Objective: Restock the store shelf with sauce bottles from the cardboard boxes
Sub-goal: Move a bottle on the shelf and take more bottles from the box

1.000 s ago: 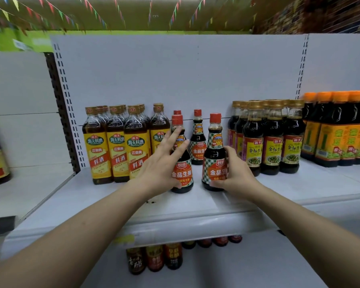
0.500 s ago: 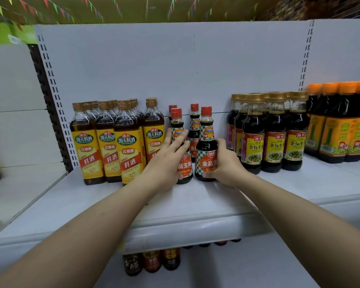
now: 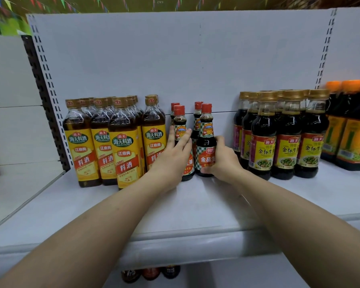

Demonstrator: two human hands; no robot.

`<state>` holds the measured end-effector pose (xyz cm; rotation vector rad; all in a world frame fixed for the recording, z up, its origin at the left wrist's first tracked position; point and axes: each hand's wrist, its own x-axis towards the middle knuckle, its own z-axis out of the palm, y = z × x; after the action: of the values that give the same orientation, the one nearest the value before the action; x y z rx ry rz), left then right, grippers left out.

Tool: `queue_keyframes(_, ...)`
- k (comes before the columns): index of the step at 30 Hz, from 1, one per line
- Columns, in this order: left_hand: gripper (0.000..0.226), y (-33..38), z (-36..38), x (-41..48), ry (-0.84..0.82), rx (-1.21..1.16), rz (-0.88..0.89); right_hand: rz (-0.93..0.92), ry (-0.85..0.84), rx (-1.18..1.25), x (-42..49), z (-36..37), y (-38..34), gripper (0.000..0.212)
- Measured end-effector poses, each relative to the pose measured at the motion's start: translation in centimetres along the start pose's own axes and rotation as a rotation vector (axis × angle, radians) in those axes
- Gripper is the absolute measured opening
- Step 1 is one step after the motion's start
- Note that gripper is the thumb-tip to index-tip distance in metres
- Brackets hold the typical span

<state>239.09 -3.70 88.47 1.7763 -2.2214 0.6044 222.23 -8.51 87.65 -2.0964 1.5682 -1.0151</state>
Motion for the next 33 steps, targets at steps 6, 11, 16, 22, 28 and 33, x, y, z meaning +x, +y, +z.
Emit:
queue_keyframes(6, 0.083, 0.8, 0.3, 1.2, -0.005, 0.245, 0.001, 0.005, 0.006, 0.0, 0.6, 0.2, 0.3, 0.095)
queue_keyframes(11, 0.073, 1.2, 0.2, 1.4, 0.009, 0.338, -0.025, 0.004, 0.011, -0.008, 0.5, 0.3, 0.4, 0.098)
queue_keyframes(16, 0.072, 1.4, 0.3, 1.6, 0.01, 0.379, -0.043, 0.005, 0.011, -0.003, 0.5, 0.3, 0.5, 0.098)
queue_keyframes(22, 0.075, 1.1, 0.3, 1.0, 0.059, 0.454, -0.027, 0.006, -0.031, -0.064, 0.0, -0.1, 0.3, 0.103)
queue_keyframes(28, 0.09, -1.3, -2.0, -0.5, 0.142, 0.501, 0.052, 0.062, -0.038, -0.115, -0.7, -1.5, -1.0, 0.136)
queue_keyframes(33, 0.097, -3.8, -6.3, -1.8, 0.232, 0.516, 0.002, -0.026, 0.039, -0.273, -2.1, -2.3, -3.3, 0.131)
